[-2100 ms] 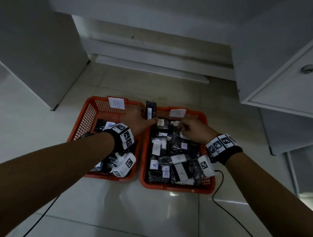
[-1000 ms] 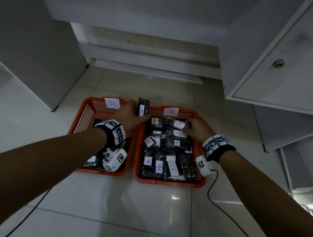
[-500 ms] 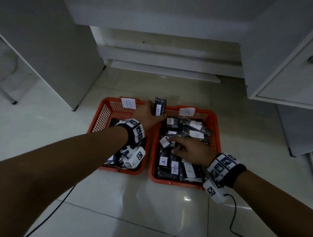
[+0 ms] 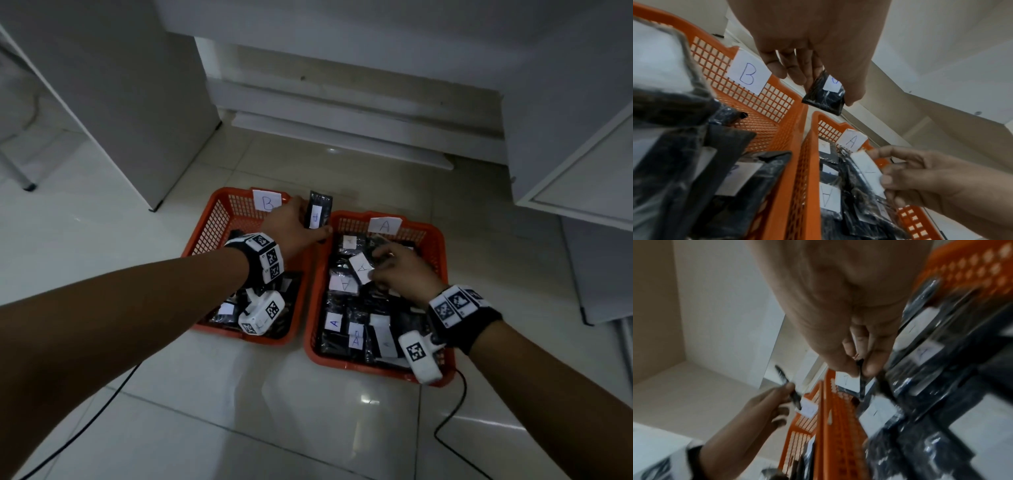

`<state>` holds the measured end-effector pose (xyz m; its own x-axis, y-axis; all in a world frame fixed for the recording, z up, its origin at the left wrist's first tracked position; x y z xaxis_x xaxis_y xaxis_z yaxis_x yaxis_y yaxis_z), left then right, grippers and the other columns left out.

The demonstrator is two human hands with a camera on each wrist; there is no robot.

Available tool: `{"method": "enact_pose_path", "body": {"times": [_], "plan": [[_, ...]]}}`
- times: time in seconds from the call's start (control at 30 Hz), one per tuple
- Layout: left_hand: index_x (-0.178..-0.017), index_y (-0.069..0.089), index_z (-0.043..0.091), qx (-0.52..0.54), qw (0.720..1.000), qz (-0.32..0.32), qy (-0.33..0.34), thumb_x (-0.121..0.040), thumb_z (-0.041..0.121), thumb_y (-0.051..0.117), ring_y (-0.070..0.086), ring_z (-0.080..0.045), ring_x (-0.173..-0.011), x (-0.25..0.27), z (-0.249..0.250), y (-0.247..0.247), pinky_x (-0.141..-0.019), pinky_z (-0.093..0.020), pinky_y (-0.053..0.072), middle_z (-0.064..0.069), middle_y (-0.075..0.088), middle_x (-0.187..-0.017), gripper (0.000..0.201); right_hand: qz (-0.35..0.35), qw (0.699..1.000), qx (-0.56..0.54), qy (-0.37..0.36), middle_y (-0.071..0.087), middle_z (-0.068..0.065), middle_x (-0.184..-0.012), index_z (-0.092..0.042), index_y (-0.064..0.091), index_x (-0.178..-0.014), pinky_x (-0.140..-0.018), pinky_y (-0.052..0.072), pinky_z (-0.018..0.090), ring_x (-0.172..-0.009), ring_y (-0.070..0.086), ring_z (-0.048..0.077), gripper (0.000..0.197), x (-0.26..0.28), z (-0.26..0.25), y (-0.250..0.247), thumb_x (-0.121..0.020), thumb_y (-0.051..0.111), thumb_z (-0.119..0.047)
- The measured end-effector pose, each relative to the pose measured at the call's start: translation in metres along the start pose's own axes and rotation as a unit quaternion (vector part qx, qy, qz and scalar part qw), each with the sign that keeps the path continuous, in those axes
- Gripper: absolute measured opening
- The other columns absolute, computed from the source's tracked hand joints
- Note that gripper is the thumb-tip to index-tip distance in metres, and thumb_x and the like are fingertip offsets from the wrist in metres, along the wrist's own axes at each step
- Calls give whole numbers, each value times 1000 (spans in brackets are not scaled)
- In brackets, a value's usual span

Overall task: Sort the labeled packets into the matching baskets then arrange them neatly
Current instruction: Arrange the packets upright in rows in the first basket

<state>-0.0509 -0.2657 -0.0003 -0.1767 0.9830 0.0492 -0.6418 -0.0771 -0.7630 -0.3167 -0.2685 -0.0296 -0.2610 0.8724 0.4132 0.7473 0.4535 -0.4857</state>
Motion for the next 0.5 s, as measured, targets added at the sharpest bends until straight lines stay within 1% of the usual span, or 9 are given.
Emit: {"method": "enact_pose_path", "body": {"times": [0.07, 0.1, 0.13, 0.2, 0.27, 0.33, 0.37, 0.43, 0.5], "plan": [[-118, 58, 21, -7, 1000, 0, 1, -76, 63, 79, 65, -14, -91, -1, 0, 0, -71, -28, 49, 6, 69, -103, 63, -24, 1000, -10, -9, 78, 13, -80, -30, 50, -141, -68, 59, 37, -67, 72, 20, 67, 7, 0, -11, -86, 77, -1], [-116, 58, 21, -8, 1000, -2, 0, -76, 62, 79, 65, -13, -90, -1, 1, 0, -69, -27, 48, 7, 69, -101, 61, -38, 999, -16, -14, 78, 14, -79, -39, 45, -146, -67, 60, 37, -67, 73, 21, 77, 10, -1, -13, -88, 74, 2], [-114, 58, 21, -4, 1000, -5, 0, -77, 61, 79, 64, -12, -87, -1, 4, 0, -65, -25, 45, 9, 67, -97, 58, -48, 999, -17, -20, 78, 14, -79, -43, 44, -147, -66, 61, 34, -67, 73, 20, 79, 13, -3, -14, -89, 71, 4], [-111, 57, 22, 10, 1000, -8, 5, -78, 58, 80, 59, -4, -79, -1, 10, 1, -59, -20, 41, 15, 61, -89, 54, -56, 998, 3, -26, 77, 10, -79, -39, 56, -143, -63, 60, 27, -65, 72, 14, 63, 15, -7, -12, -95, 63, 2], [-111, 57, 21, 23, 1000, -11, 15, -78, 57, 81, 56, 3, -76, -1, 14, 4, -58, -18, 41, 16, 59, -86, 55, -55, 997, 39, -27, 75, 7, -87, -34, 65, -135, -62, 61, 28, -66, 72, 13, 47, 16, -9, -7, -100, 58, -4], [-112, 57, 20, 26, 999, -15, 21, -78, 56, 81, 57, 3, -76, -1, 16, 7, -57, -19, 41, 15, 61, -87, 55, -56, 997, 52, -26, 74, 7, -93, -32, 63, -125, -65, 64, 37, -72, 77, 21, 33, 18, -9, 0, -101, 59, -9], [-112, 57, 19, 25, 999, -16, 22, -78, 56, 81, 57, 2, -76, -1, 16, 7, -57, -18, 41, 14, 61, -88, 55, -59, 996, 55, -28, 75, 8, -91, -30, 61, -121, -66, 64, 40, -75, 78, 25, 28, 18, -9, 2, -101, 61, -11], [-112, 57, 20, 24, 999, -16, 21, -78, 55, 82, 57, 2, -75, 0, 15, 7, -56, -18, 40, 13, 62, -89, 55, -69, 993, 86, -44, 76, 8, -83, -28, 58, -115, -63, 62, 39, -74, 77, 27, 23, 19, -8, 5, -99, 65, -12], [-112, 57, 20, 19, 999, -14, 22, -78, 57, 81, 57, 0, -76, 0, 13, 5, -57, -18, 40, 13, 62, -89, 56, -83, 984, 138, -71, 76, 5, -84, -28, 59, -111, -66, 62, 40, -74, 76, 24, 22, 18, -6, 6, -96, 71, -16]]}}
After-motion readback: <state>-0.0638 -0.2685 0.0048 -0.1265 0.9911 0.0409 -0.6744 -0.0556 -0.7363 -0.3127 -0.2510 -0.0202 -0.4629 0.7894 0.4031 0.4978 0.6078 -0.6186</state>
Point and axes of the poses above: each hand's wrist, its own x-axis away from the middle knuckle, its own y-axis out of the palm, z = x × y, the point moved 2 cm from there along -x, towards the middle knuckle
